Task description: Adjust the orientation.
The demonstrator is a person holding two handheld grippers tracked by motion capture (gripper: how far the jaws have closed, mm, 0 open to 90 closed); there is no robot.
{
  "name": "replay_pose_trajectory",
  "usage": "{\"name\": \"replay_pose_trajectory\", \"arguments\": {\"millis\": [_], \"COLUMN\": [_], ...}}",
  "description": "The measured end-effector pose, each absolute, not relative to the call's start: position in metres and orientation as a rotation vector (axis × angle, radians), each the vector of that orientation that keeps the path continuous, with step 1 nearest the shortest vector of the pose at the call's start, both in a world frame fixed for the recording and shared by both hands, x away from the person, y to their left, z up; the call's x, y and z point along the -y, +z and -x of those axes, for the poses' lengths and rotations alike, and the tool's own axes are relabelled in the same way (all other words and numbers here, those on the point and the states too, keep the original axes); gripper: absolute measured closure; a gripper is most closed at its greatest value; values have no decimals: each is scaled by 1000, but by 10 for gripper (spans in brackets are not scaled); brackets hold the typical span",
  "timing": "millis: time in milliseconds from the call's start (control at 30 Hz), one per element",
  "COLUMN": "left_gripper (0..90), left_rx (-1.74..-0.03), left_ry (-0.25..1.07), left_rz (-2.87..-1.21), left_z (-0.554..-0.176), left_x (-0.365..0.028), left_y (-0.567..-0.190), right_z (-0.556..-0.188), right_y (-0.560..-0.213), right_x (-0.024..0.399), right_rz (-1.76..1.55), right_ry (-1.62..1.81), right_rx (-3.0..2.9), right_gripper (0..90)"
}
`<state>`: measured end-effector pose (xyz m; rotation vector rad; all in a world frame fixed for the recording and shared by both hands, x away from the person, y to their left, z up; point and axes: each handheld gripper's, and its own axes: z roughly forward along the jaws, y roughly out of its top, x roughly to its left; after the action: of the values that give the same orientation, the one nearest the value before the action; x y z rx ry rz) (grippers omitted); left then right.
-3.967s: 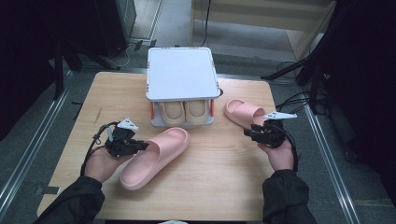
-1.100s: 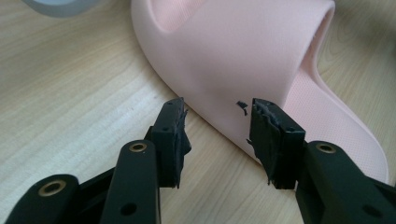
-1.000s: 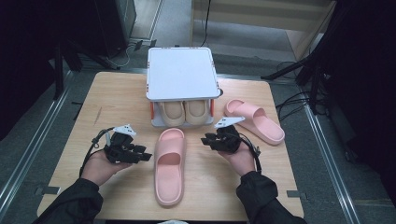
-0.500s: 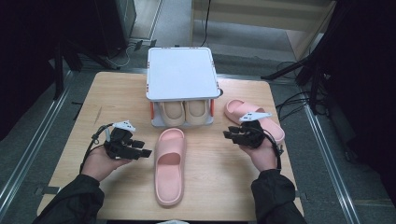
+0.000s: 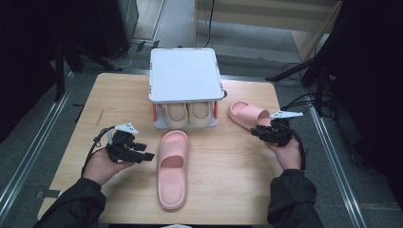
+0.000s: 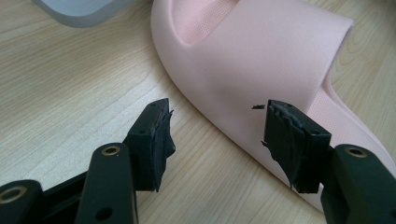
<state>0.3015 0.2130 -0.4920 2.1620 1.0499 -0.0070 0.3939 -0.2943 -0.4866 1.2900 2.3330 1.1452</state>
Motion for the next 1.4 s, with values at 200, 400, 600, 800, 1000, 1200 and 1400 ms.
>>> {"name": "replay_pose_trajectory", "arguments": {"millis": [200,400,600,800,1000,1200,1400], "left_gripper": [397,394,393,393,393,393,391], "left_rx": [-1063,-1077,-1091,-1094,-1096,-1097,-1088], "left_ry": [-8,-4,0,1,1,4,-2], "left_rz": [-2157,-2154,-2147,-2154,-2150,-2146,-2144], "left_z": [-297,-294,-292,-291,-291,-293,-294], "left_x": [-217,-219,-221,-222,-221,-221,-220], "left_y": [-494,-495,-496,-497,-497,-497,-496], "right_z": [-404,-419,-427,-428,-427,-426,-423], "right_y": [-488,-502,-507,-506,-502,-492,-486], "right_x": [309,301,293,288,280,280,284], "right_rz": [-1357,-1391,-1373,-1356,-1342,-1373,-1380], "right_ry": [1121,1030,978,981,985,1028,1033], "right_rx": [-2248,-2268,-2289,-2297,-2307,-2279,-2272], "right_gripper": [518,537,622,730,817,858,860]}}
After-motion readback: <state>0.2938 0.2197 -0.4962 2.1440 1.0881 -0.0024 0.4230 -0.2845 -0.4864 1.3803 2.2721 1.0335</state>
